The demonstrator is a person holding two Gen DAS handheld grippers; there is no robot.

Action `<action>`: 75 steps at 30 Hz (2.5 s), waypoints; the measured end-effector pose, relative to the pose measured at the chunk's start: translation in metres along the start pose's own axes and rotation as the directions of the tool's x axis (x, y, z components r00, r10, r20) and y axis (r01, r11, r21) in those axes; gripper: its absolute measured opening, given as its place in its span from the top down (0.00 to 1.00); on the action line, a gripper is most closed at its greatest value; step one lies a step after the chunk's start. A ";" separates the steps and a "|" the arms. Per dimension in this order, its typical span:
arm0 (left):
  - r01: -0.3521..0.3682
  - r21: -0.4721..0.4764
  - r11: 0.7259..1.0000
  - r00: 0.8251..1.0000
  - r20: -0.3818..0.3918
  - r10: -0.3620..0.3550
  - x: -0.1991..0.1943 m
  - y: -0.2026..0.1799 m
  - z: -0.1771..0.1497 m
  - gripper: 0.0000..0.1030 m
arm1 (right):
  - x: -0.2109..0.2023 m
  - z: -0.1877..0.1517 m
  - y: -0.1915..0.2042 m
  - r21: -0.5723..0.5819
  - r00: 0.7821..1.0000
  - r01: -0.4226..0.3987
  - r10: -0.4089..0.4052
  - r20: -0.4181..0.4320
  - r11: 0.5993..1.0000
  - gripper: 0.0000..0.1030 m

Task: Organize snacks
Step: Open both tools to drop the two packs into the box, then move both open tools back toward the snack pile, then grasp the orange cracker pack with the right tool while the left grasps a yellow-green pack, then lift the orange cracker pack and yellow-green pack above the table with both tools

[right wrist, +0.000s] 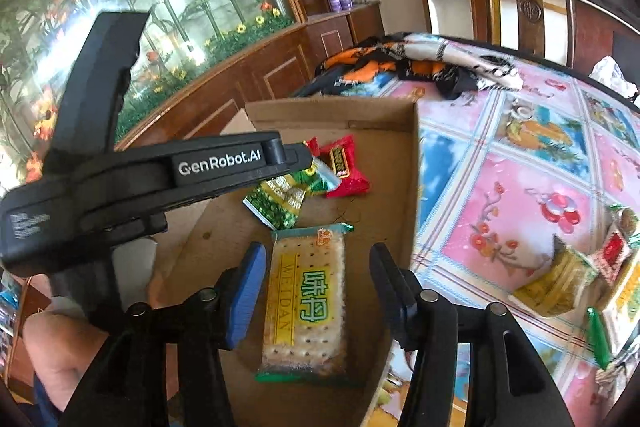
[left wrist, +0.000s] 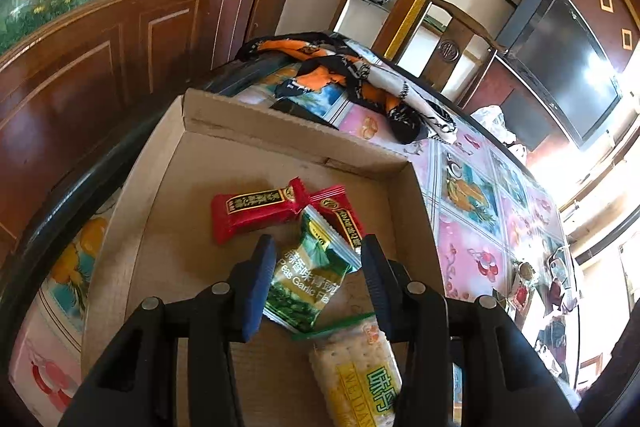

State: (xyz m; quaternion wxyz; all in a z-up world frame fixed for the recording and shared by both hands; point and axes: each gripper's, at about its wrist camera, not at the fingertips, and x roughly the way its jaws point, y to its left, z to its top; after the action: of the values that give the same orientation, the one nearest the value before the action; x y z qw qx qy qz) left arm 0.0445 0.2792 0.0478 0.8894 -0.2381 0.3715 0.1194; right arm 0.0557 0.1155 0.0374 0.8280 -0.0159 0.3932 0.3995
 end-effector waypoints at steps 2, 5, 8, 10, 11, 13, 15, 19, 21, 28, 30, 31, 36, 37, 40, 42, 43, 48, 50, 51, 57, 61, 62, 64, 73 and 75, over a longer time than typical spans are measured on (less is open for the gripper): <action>0.003 0.009 1.000 1.000 0.008 -0.003 -0.001 -0.003 0.000 0.58 | -0.011 0.000 -0.008 0.025 1.000 -0.009 0.009 0.018 1.000 0.43; 0.007 0.027 1.000 1.000 0.018 -0.008 -0.002 -0.007 -0.001 0.58 | -0.032 -0.001 -0.026 0.082 0.998 -0.023 0.019 0.054 0.996 0.43; 0.019 0.062 0.998 1.000 0.024 -0.021 -0.003 -0.016 -0.003 0.56 | -0.051 -0.004 -0.048 0.134 0.996 -0.024 0.013 0.086 0.991 0.42; 0.027 0.086 0.996 0.999 0.034 -0.030 -0.006 -0.022 -0.004 0.56 | -0.064 -0.008 -0.062 0.157 0.995 -0.009 -0.007 0.103 0.987 0.42; 0.039 0.103 0.994 0.998 0.038 -0.043 -0.007 -0.025 -0.005 0.55 | -0.072 -0.010 -0.071 0.172 0.994 0.002 -0.022 0.111 0.985 0.42; 0.063 0.136 0.989 0.997 0.039 -0.069 -0.010 -0.033 -0.008 0.52 | -0.086 -0.015 -0.088 0.201 0.991 0.018 -0.044 0.126 0.979 0.42; 0.072 0.167 0.983 0.996 0.038 -0.079 -0.012 -0.042 -0.011 0.51 | -0.104 -0.022 -0.109 0.238 0.987 0.040 -0.076 0.144 0.970 0.42; 0.108 0.217 0.970 0.993 0.024 -0.115 -0.018 -0.064 -0.019 0.50 | -0.140 -0.041 -0.156 0.336 0.975 0.066 -0.133 0.180 0.939 0.39; 0.132 0.234 0.963 0.990 0.008 -0.138 -0.023 -0.074 -0.023 0.46 | -0.159 -0.053 -0.181 0.381 0.964 0.112 -0.193 0.182 0.918 0.39; 0.205 0.304 0.930 0.977 -0.115 -0.177 -0.024 -0.131 -0.045 0.25 | -0.222 -0.082 -0.245 0.513 0.919 0.190 -0.336 0.207 0.837 0.39; 0.198 0.342 0.919 0.977 -0.150 -0.155 -0.016 -0.151 -0.052 0.25 | -0.232 -0.088 -0.254 0.536 0.914 0.189 -0.346 0.210 0.823 0.39; 0.191 0.385 0.903 0.975 -0.179 -0.131 -0.007 -0.167 -0.057 0.25 | -0.236 -0.090 -0.257 0.543 0.914 0.185 -0.346 0.211 0.819 0.38; 0.119 0.442 0.889 0.974 -0.227 -0.018 0.027 -0.195 -0.069 0.24 | -0.255 -0.100 -0.274 0.568 0.904 0.204 -0.377 0.204 0.797 0.35; 0.097 0.445 0.890 0.973 -0.230 0.009 0.035 -0.197 -0.070 0.24 | -0.256 -0.101 -0.278 0.574 0.904 0.201 -0.376 0.203 0.794 0.34; 0.085 0.426 0.901 0.967 -0.254 0.029 0.052 -0.200 -0.071 0.24 | -0.260 -0.106 -0.286 0.597 0.907 0.192 -0.374 0.196 0.779 0.34; 0.066 0.431 0.900 0.967 -0.251 0.050 0.061 -0.203 -0.073 0.24 | -0.261 -0.108 -0.289 0.605 0.907 0.193 -0.375 0.189 0.772 0.34; 0.055 0.436 0.898 0.967 -0.247 0.061 0.065 -0.203 -0.076 0.24 | -0.262 -0.109 -0.291 0.612 0.908 0.192 -0.376 0.187 0.767 0.33; 0.036 0.434 0.900 0.966 -0.246 0.080 0.081 -0.201 -0.084 0.26 | -0.259 -0.113 -0.298 0.628 0.910 0.205 -0.382 0.160 0.751 0.31; 0.042 0.440 0.897 0.969 -0.235 0.070 0.080 -0.203 -0.085 0.26 | -0.257 -0.113 -0.299 0.630 0.909 0.224 -0.392 0.139 0.744 0.29; 0.041 0.436 0.899 0.972 -0.226 0.066 0.080 -0.203 -0.086 0.26 | -0.255 -0.114 -0.300 0.629 0.910 0.234 -0.394 0.126 0.741 0.28; -0.010 0.455 0.890 0.988 -0.135 0.080 0.077 -0.206 -0.091 0.65 | -0.234 -0.113 -0.299 0.576 0.898 0.353 -0.439 0.012 0.737 0.28; 0.033 0.427 0.904 0.988 -0.150 0.035 0.075 -0.201 -0.088 0.67 | -0.219 -0.111 -0.293 0.488 0.852 0.483 -0.519 -0.072 0.727 0.28; 0.036 0.426 0.904 0.988 -0.151 0.031 0.074 -0.200 -0.088 0.67 | -0.213 -0.111 -0.292 0.459 0.839 0.515 -0.535 -0.096 0.724 0.28; 0.059 0.424 0.904 0.987 -0.159 0.010 0.073 -0.200 -0.090 0.67 | -0.205 -0.112 -0.291 0.428 0.828 0.543 -0.547 -0.126 0.723 0.28; 0.141 0.412 0.900 0.982 -0.172 -0.075 0.057 -0.201 -0.088 0.67 | -0.193 -0.115 -0.284 0.323 0.762 0.640 -0.631 -0.149 0.697 0.45; 0.156 0.405 0.901 0.981 -0.168 -0.094 0.053 -0.200 -0.086 0.67 | -0.195 -0.115 -0.282 0.322 0.759 0.643 -0.635 -0.145 0.695 0.45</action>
State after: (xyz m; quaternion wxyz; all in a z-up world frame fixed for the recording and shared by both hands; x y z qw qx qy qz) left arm 0.1073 0.0651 0.0241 0.8963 -0.0746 0.4356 -0.0374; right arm 0.1004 -0.2424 0.0066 0.8993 -0.0072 0.4372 0.0097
